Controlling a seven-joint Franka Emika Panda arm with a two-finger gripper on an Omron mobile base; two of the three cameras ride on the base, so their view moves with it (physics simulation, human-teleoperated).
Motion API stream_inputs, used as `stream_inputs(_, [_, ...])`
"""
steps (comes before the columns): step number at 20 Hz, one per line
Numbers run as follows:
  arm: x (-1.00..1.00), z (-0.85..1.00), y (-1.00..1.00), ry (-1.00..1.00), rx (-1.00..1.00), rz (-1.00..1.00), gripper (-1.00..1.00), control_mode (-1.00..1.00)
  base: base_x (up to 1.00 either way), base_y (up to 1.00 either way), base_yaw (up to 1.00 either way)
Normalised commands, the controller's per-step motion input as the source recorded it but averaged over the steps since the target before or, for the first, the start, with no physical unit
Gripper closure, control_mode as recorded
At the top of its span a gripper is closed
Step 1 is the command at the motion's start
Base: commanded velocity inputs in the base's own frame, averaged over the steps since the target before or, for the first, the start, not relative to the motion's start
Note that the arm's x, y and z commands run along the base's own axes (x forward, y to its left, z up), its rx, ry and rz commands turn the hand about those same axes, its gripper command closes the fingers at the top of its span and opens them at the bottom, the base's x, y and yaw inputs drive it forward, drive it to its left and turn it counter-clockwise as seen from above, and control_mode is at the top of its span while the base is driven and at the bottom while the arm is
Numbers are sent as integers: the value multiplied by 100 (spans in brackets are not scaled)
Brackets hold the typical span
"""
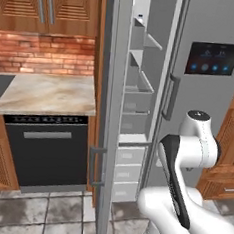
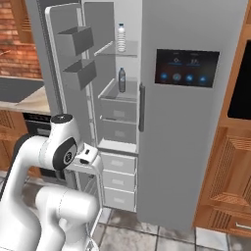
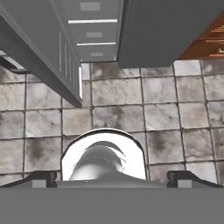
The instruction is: Take the bottled waters from the counter and place them in the freezer to freeze. Close the freezer door after placing the bottles.
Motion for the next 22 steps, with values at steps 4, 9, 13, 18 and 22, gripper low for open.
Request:
stream_inputs(4, [0,0,0,0,0,0,-100,100,-25,46,-6])
stream_inputs(9, [0,0,0,0,0,0,-100,100,-22,52,-1])
stream_inputs(13, [0,0,0,0,0,0,-100,100,-22,43,-1])
stream_inputs(18, [0,0,0,0,0,0,-100,100,-19,33,-1])
stream_inputs(22, [0,0,0,0,0,0,-100,100,-2,34,0])
